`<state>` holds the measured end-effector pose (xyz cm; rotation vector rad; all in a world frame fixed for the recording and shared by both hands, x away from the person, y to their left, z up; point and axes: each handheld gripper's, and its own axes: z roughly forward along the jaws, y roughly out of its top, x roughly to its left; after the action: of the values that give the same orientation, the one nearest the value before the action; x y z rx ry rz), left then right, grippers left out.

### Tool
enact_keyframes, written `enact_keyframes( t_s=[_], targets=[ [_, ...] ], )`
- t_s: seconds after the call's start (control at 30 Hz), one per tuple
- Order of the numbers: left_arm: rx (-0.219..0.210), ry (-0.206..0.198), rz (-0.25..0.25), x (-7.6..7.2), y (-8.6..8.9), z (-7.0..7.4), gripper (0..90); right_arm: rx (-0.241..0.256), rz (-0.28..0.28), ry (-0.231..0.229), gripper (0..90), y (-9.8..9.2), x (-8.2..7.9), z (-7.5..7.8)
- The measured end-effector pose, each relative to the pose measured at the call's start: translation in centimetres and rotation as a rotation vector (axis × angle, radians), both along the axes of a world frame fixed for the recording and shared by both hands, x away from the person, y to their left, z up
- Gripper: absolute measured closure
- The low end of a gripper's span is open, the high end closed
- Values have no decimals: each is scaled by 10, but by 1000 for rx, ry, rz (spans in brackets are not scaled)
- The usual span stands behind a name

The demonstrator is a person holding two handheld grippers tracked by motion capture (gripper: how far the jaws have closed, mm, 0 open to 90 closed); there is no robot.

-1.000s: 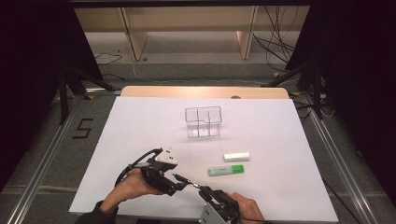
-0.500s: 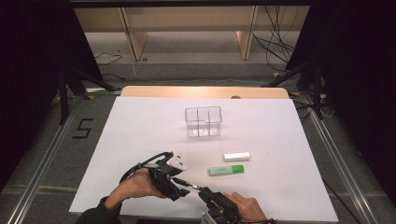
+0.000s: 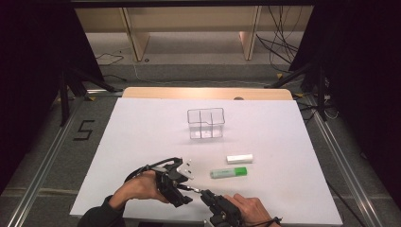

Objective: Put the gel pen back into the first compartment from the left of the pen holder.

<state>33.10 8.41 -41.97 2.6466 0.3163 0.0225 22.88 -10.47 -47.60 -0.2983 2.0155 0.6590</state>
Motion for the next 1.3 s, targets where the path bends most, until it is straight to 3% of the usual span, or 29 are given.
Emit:
enact_keyframes(
  t_s=[0.2,0.57,1.3],
  targets=[
    [24,3,-25,3,-5,0,343,-11,13,-17,804,1,-2,-1],
    [75,10,-115,6,-15,-2,474,-35,40,-18,803,1,-3,-2],
    [99,32,-216,5,-23,-8,686,-44,65,-8,803,3,-4,-4]
  ],
)
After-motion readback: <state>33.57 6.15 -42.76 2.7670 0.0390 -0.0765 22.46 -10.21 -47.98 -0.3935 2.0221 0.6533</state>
